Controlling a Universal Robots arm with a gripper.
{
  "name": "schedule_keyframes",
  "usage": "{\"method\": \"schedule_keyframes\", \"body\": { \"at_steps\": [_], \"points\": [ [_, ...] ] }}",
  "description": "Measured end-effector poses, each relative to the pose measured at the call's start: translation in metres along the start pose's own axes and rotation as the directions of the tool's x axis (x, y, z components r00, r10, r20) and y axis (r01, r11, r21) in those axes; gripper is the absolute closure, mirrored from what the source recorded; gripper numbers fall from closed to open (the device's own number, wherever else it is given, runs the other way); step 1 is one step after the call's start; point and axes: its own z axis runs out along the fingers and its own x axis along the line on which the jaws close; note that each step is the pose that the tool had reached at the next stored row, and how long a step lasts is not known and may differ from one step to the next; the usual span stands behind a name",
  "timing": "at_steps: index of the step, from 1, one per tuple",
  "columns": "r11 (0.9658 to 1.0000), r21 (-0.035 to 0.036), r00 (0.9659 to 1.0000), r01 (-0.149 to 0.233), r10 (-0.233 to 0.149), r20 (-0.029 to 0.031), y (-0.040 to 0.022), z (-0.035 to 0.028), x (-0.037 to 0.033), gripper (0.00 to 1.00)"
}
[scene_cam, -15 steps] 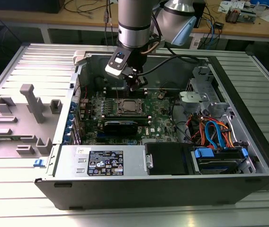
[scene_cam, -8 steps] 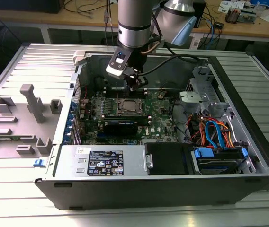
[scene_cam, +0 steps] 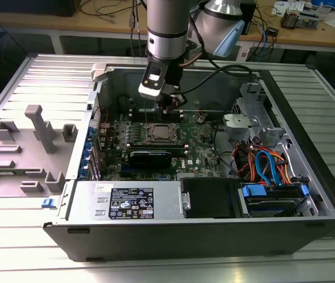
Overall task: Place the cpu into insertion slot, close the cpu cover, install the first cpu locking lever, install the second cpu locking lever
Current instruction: 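Install the first cpu locking lever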
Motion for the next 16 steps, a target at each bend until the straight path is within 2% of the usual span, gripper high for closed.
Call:
{"method": "schedule_keyframes", "body": {
  "at_steps": [4, 14, 16],
  "points": [
    [0.9985, 0.0002, 0.9985, 0.055, -0.055, -0.0001, 0.0000, 0.0000, -0.0001, 0.89],
    [0.9984, 0.0000, 0.9984, 0.056, -0.056, 0.0000, 0.0001, -0.0026, -0.0001, 0.89],
    [0.9970, 0.0006, 0.9970, 0.078, -0.078, 0.0004, 0.0001, -0.0027, -0.0001, 0.89]
  ]
}}
